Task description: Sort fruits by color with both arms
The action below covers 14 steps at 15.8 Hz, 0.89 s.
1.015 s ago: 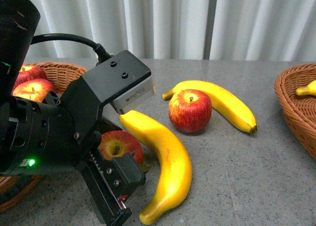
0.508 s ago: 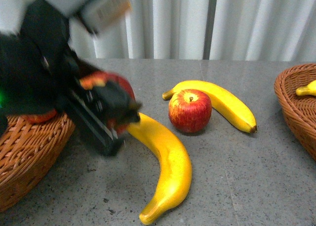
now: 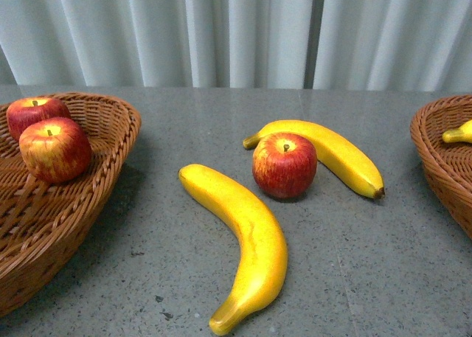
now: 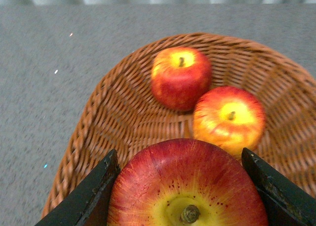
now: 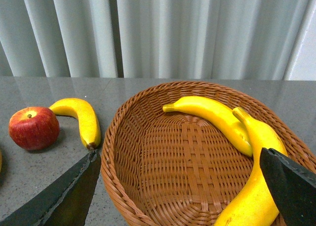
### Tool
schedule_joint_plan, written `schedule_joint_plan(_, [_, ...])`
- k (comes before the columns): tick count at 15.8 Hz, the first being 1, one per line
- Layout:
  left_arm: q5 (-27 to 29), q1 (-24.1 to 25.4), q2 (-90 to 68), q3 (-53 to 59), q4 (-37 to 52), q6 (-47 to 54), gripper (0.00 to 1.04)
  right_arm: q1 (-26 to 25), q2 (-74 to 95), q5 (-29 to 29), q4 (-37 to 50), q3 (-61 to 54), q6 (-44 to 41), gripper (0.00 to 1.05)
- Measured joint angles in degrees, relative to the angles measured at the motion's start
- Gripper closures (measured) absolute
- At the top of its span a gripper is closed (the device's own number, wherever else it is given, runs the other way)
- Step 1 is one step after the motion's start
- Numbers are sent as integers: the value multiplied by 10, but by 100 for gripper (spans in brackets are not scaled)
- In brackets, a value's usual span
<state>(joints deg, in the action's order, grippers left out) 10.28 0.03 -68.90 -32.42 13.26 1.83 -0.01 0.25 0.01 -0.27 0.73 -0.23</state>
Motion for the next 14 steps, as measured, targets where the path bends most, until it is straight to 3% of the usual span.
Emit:
schedule_joint_plan(3, [-5,48,2,30,16,-34,38,0,0,0,0,0,0,6])
schedule_joint_plan(4, [-6,34,9,54,5,-45,13,0,0,0,0,0,0,6])
schedule_joint_plan(5, [-2,24,25,54,2,-45,5,0,0,0,0,0,0,6])
schedule_joint_plan(8, [21,-67,78,6,-8,-31,7,0,0,0,0,0,0,6])
schedule_joint_plan(10, [21,-84,76,-7,4,-27,7,0,0,0,0,0,0,6])
schedule_joint_plan(12, [16,-137,44,-47,37,0,7,0,0,0,0,0,0,6])
schedule_joint_plan(13, [-4,-164,11,-70,44,13,7,0,0,0,0,0,0,6])
schedule_joint_plan(14, [-80,-215,-130,-151,43,47,7,0,0,0,0,0,0,6])
